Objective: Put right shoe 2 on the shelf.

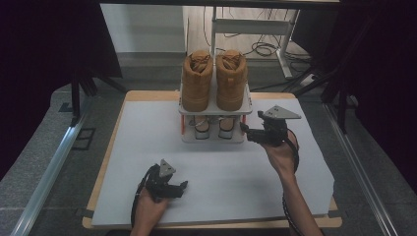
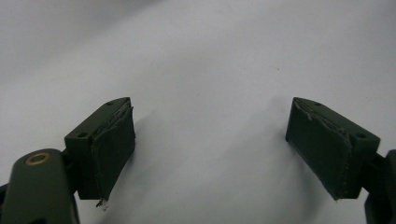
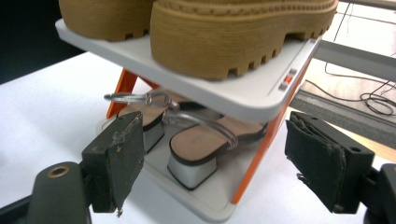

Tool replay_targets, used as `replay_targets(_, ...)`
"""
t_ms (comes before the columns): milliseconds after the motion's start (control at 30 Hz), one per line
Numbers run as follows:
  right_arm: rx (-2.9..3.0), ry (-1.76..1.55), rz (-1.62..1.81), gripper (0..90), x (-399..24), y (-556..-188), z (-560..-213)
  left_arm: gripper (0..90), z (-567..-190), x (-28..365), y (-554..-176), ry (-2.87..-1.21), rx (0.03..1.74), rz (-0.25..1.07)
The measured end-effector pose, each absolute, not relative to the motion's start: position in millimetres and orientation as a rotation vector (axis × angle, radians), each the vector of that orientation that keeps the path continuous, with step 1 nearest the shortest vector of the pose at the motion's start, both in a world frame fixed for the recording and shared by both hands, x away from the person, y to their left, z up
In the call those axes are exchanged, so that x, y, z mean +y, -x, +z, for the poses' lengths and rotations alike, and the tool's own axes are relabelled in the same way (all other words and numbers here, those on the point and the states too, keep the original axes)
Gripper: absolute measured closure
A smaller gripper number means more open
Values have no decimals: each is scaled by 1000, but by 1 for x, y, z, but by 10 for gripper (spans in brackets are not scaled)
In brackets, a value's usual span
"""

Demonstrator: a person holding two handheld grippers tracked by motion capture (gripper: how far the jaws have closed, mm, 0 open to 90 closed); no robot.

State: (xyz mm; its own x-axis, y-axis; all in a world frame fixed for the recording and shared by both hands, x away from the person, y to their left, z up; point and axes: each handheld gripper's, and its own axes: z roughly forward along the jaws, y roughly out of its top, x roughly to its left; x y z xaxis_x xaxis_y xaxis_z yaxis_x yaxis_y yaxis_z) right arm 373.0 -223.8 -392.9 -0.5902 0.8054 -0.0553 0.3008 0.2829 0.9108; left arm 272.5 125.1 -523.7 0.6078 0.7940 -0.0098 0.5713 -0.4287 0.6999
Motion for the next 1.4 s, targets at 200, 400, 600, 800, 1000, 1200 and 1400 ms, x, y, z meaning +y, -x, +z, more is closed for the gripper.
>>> replay_targets(200,2056,-996,1265,166,-232,-366,-399,158,-524,125,-272,-2157,1072,424)
replay_targets(400,2071,-1009,1250,139,-241,-359,-405,158,-524,125,-272,-2156,1072,424)
replay_targets(600,2084,-1024,1246,132,-249,-352,-412,158,-524,125,-273,-2155,1071,425)
replay_targets(800,2096,-1046,1229,107,-258,-344,-418,158,-524,125,-273,-2155,1072,424)
replay_targets(1000,2099,-1078,1219,62,-267,-339,-426,158,-524,125,-273,-2157,1073,421)
replay_targets(1200,2092,-1104,1193,13,-276,-333,-434,157,-524,125,-273,-2159,1071,422)
replay_targets(1400,2081,-1127,1179,0,-285,-328,-440,157,-524,125,-273,-2153,1077,421)
